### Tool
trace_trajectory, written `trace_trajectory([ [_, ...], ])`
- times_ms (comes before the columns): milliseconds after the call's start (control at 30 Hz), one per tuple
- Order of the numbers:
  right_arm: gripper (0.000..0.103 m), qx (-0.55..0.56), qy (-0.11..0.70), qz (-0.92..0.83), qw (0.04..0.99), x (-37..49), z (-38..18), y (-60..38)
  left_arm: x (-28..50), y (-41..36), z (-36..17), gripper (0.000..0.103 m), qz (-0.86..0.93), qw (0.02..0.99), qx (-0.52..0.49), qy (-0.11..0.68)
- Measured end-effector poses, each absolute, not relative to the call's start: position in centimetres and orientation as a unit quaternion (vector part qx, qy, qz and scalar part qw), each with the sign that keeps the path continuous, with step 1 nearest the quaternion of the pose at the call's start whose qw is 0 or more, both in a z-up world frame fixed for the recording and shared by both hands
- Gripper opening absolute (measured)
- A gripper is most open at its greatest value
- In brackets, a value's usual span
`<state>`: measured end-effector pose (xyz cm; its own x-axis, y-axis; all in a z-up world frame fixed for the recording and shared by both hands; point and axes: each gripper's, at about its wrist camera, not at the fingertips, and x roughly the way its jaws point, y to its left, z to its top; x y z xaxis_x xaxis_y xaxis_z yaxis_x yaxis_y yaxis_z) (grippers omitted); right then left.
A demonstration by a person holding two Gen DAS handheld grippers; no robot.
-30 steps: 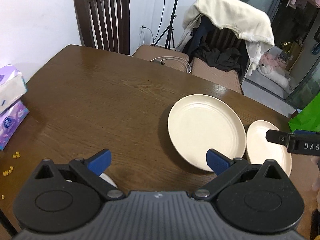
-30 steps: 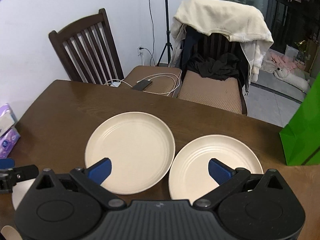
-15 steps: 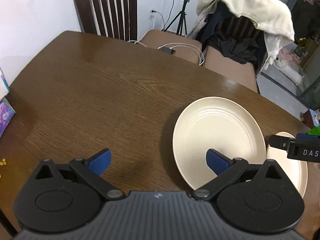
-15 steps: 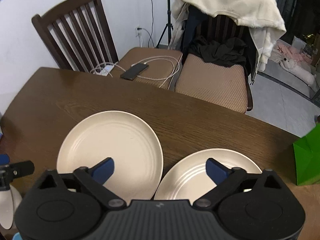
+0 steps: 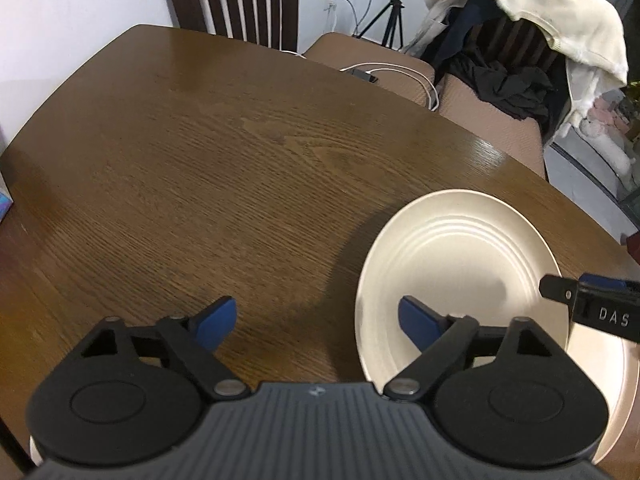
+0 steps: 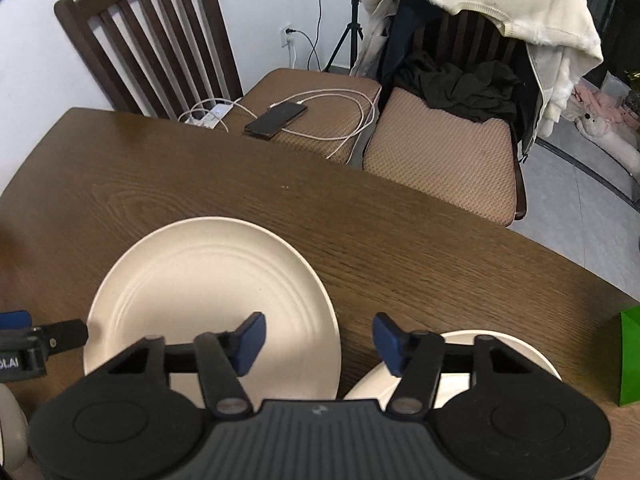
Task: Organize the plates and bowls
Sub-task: 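Close both grippers on the rim of a cream plate by the green bag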
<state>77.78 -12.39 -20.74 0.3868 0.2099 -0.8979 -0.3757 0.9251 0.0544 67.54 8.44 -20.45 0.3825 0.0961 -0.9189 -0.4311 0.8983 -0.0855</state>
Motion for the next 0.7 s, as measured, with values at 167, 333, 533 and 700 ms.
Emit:
trace_trajectory([
  [167, 0.041, -0.065, 0.530, 0.182, 0.825, 78.2, -21.7, -12.7, 68.1, 8.6, -21.5, 0.074, 0.156, 0.808, -0.170, 0.542],
  [333, 0.034, -0.055, 0.533, 0.182, 0.825, 78.2, -22.6, -13.1, 68.4, 8.5, -22.3, 0.063, 0.151, 0.805, -0.175, 0.547],
  [533, 0.023, -0.046, 0.535, 0.186, 0.823, 77.8, -23.3, -13.4, 68.8, 8.2, -23.3, 0.039, 0.131, 0.793, -0.190, 0.564],
  [700, 0.014, -0.031, 0.533, 0.180, 0.826, 77.7, -23.6, -13.9, 69.0, 8.1, -23.6, 0.022, 0.114, 0.795, -0.195, 0.563],
])
